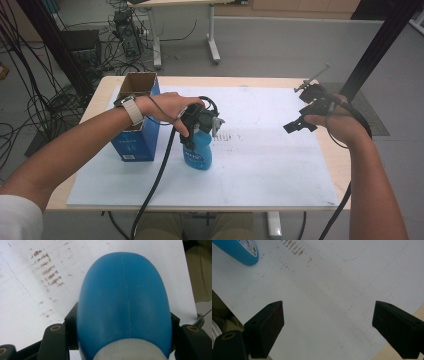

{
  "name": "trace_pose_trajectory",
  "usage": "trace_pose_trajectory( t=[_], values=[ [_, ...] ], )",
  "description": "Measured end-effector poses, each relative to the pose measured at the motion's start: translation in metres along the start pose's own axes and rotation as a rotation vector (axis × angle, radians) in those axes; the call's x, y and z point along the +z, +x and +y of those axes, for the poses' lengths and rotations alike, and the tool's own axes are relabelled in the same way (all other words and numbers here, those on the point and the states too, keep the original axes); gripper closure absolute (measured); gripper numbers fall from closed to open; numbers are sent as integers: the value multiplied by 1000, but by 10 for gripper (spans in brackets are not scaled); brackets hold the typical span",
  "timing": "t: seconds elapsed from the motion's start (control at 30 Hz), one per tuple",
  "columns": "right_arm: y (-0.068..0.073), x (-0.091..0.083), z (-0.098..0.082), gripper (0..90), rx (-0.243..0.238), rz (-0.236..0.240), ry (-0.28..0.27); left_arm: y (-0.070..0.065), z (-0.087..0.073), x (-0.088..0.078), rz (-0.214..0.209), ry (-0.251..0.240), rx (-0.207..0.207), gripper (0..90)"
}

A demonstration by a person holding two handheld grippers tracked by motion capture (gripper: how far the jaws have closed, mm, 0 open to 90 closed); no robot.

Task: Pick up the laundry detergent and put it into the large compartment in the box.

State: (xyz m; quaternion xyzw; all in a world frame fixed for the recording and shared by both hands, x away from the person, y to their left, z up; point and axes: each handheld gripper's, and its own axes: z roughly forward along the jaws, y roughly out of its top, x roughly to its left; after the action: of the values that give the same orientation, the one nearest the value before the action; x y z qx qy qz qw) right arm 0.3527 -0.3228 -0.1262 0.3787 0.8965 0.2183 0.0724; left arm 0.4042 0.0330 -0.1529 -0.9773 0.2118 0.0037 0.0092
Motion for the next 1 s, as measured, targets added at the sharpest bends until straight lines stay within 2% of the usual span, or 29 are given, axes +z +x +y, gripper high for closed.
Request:
trace_pose_trajectory(
  t=[1.0],
  values=[
    [1, -2, -3, 103, 1, -3, -3, 0, -1, 0, 1, -5, -5, 387]
  ],
)
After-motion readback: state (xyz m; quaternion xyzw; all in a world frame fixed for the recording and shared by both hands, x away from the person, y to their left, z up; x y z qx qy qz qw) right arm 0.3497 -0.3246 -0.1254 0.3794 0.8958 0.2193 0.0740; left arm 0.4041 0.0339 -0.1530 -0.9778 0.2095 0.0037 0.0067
